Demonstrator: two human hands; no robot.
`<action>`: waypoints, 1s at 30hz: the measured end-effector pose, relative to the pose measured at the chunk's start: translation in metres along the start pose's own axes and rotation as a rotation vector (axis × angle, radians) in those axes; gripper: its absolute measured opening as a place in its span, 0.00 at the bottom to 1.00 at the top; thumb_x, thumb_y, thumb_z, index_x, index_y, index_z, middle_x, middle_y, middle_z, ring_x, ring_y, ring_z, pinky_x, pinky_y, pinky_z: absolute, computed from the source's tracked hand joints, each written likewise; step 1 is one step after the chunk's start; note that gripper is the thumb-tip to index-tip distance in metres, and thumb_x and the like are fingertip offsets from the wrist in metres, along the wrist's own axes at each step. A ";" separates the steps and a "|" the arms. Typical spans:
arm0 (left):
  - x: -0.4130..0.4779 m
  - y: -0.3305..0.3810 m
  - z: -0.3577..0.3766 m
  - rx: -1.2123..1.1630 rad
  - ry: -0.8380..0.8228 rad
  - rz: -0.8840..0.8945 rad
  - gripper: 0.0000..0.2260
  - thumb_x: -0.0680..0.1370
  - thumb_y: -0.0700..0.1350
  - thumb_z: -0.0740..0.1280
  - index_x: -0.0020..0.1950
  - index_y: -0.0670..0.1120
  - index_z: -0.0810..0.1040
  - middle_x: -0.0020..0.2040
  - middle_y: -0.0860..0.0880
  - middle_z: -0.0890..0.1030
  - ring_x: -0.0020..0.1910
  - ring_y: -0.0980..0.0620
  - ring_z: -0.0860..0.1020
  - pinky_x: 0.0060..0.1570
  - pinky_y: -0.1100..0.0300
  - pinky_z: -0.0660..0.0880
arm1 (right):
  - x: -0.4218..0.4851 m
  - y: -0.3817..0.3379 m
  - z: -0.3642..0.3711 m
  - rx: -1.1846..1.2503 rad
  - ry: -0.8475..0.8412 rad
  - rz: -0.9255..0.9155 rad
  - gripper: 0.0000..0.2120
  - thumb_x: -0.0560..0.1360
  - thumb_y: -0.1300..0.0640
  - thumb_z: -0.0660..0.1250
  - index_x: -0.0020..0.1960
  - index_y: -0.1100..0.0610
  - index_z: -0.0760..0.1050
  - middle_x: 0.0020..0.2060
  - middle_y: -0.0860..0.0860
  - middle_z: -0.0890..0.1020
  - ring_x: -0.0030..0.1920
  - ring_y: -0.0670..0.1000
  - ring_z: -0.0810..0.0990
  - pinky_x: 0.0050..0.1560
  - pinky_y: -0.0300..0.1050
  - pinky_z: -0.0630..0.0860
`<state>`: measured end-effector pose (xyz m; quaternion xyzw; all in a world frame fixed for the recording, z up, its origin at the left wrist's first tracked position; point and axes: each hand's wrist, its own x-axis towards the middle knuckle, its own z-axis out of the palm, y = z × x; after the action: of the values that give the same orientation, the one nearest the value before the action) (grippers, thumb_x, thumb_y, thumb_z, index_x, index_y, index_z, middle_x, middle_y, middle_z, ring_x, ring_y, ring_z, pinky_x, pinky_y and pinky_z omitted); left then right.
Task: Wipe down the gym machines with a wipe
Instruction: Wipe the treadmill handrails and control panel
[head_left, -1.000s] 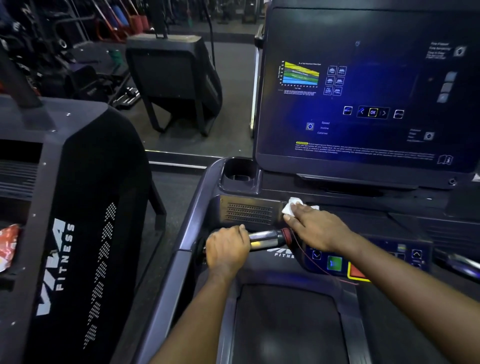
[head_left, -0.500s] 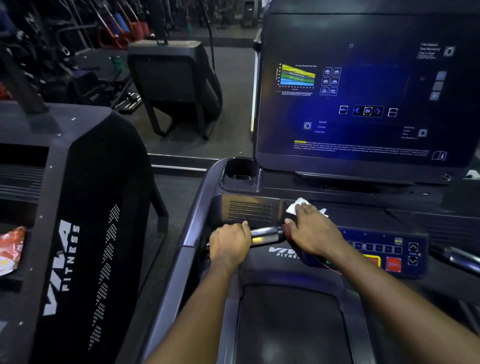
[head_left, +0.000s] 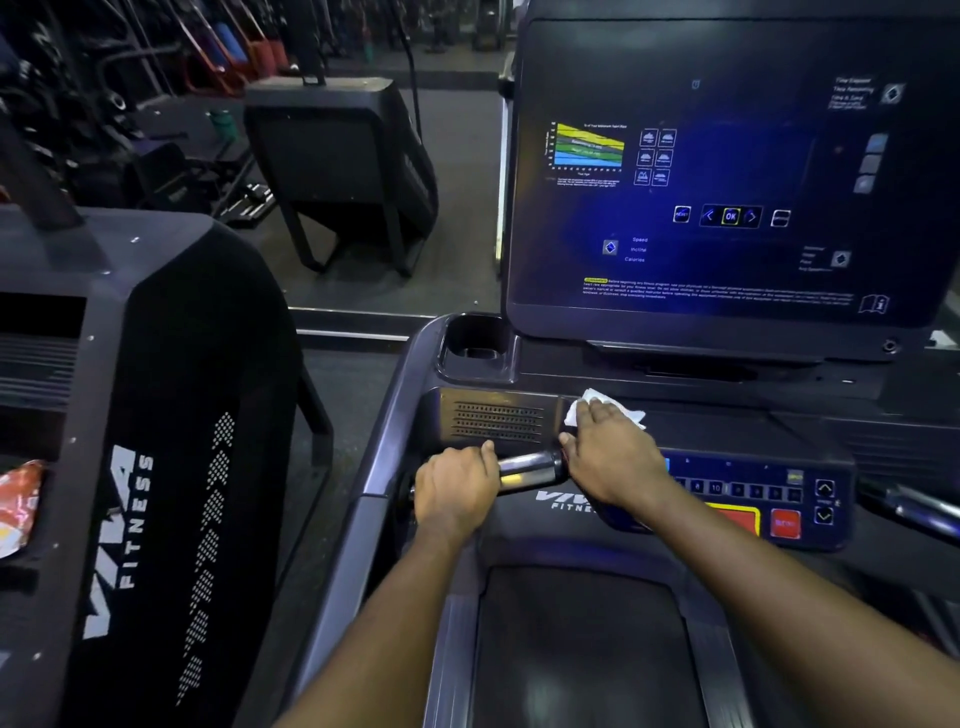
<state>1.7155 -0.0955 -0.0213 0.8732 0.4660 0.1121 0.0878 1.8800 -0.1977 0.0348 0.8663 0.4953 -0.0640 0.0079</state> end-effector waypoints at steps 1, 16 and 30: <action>0.000 0.000 0.000 -0.005 -0.005 0.001 0.27 0.85 0.54 0.49 0.49 0.43 0.85 0.46 0.42 0.85 0.48 0.38 0.82 0.48 0.50 0.75 | 0.004 -0.001 -0.002 0.008 -0.008 0.000 0.29 0.85 0.47 0.51 0.80 0.64 0.55 0.78 0.61 0.61 0.79 0.57 0.59 0.77 0.48 0.55; 0.009 0.003 -0.018 -0.137 -0.227 -0.011 0.24 0.85 0.55 0.49 0.56 0.43 0.81 0.56 0.39 0.82 0.57 0.36 0.79 0.55 0.48 0.73 | -0.009 0.008 -0.015 0.117 -0.037 -0.007 0.29 0.83 0.47 0.56 0.80 0.60 0.59 0.79 0.56 0.62 0.79 0.54 0.60 0.75 0.49 0.63; 0.028 0.048 -0.004 -0.118 -0.293 0.215 0.24 0.86 0.54 0.48 0.56 0.42 0.80 0.55 0.40 0.83 0.57 0.36 0.79 0.54 0.47 0.73 | -0.003 0.018 -0.022 0.156 -0.117 0.310 0.36 0.80 0.32 0.49 0.73 0.59 0.69 0.72 0.57 0.73 0.71 0.59 0.71 0.69 0.53 0.68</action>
<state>1.7674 -0.0980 -0.0021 0.9183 0.3450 0.0198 0.1933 1.8969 -0.2076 0.0559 0.9250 0.3483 -0.1504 -0.0209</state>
